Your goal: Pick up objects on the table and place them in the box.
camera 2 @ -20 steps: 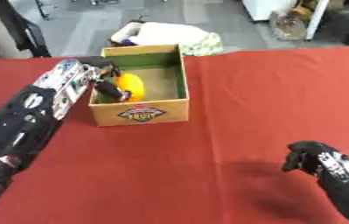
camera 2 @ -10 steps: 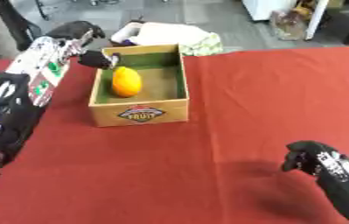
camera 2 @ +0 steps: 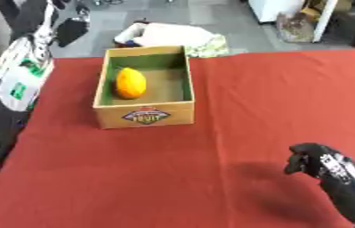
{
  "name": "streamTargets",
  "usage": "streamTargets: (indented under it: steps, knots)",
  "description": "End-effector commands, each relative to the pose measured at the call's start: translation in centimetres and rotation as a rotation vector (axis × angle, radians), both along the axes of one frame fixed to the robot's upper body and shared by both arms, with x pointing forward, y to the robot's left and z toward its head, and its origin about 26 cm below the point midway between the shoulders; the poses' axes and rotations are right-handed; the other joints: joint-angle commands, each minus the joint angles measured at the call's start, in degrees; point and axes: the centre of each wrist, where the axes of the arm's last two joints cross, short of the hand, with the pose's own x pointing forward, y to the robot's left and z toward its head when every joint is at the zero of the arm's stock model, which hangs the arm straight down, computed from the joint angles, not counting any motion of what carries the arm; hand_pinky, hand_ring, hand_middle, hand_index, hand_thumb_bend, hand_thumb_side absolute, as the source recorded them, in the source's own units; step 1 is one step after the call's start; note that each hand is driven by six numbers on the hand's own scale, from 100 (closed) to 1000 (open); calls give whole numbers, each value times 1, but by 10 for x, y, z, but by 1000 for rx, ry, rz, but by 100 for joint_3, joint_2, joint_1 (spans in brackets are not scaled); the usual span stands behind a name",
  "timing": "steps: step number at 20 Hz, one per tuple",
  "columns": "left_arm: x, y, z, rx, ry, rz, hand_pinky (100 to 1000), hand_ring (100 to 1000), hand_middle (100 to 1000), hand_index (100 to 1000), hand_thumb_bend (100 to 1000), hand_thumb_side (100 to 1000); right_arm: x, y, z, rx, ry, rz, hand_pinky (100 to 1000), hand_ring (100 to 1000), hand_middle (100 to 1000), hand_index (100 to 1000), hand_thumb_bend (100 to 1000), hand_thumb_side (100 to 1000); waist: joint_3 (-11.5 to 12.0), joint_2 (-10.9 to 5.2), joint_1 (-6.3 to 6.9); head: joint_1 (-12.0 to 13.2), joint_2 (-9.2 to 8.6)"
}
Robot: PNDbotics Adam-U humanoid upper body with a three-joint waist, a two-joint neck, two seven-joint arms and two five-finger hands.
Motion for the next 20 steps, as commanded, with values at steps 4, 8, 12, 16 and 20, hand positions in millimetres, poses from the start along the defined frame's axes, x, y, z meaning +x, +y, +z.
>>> streamTargets:
  steps: [4, 8, 12, 16, 20]
  knots:
    - [-13, 18, 6, -232, -142, -76, 625, 645, 648, 797, 100, 761, 1, -3, 8, -12, -25, -8, 607, 558, 536, 710, 100, 739, 25, -87, -16, -8, -51]
    - [-18, 23, -2, -345, -178, -140, 618, 639, 643, 797, 100, 767, 1, -3, 8, -10, -23, -6, 607, 558, 536, 710, 100, 741, 39, -83, -12, -21, -45]
    - [-24, 22, -2, -381, -204, -180, 615, 636, 640, 798, 100, 764, 1, -3, 8, -10, -26, -8, 607, 558, 536, 710, 100, 735, 49, -90, -31, -13, -35]
    - [-27, 24, -3, -393, -208, -184, 612, 633, 637, 798, 100, 767, 1, -3, 7, -8, -24, -7, 607, 558, 536, 710, 100, 739, 61, -102, -35, -4, -42]
    - [-27, 25, -6, -411, -209, -176, 611, 631, 635, 798, 100, 773, 1, -3, 8, -7, -25, -7, 607, 558, 535, 710, 100, 737, 69, -100, -42, -16, -16]
